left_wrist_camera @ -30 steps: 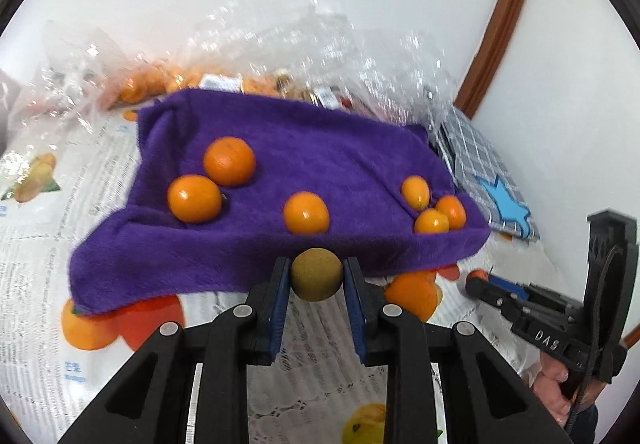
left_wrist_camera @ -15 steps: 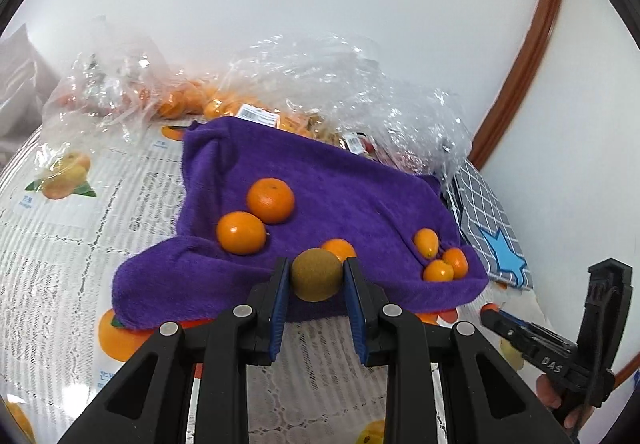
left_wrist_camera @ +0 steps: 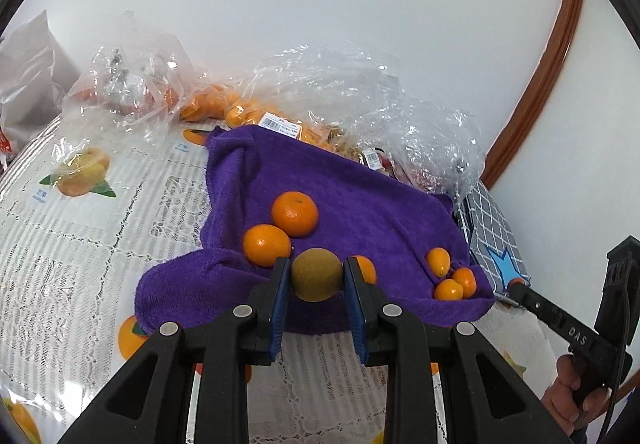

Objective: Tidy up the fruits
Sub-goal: 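Carry the yellow fruit with the left gripper while the right carries the apple over the towel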

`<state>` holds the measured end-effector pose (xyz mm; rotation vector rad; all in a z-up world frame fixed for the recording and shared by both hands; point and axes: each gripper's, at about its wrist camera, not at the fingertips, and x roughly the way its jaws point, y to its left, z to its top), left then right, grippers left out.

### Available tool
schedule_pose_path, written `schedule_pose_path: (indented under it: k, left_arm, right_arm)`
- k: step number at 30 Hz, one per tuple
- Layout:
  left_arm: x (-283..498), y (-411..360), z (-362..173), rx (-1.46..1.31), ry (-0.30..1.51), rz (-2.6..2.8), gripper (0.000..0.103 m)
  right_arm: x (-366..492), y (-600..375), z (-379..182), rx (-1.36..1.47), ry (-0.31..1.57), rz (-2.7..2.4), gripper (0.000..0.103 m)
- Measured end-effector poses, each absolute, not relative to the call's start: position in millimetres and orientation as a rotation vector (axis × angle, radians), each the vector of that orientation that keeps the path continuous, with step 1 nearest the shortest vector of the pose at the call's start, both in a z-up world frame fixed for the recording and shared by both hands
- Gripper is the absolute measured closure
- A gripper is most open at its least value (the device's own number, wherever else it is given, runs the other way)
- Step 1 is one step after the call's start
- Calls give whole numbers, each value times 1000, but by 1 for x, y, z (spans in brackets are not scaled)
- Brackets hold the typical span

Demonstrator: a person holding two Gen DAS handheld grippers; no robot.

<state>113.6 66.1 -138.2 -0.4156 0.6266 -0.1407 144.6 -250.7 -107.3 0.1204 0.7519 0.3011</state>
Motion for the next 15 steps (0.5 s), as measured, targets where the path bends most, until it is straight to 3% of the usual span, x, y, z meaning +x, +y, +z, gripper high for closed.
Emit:
schedule_pose_path:
  k: [15]
  left_arm:
    - [143,57,-120,-356,634,-104,77]
  right_arm:
    - [193,-247,-90,70,720,278,80]
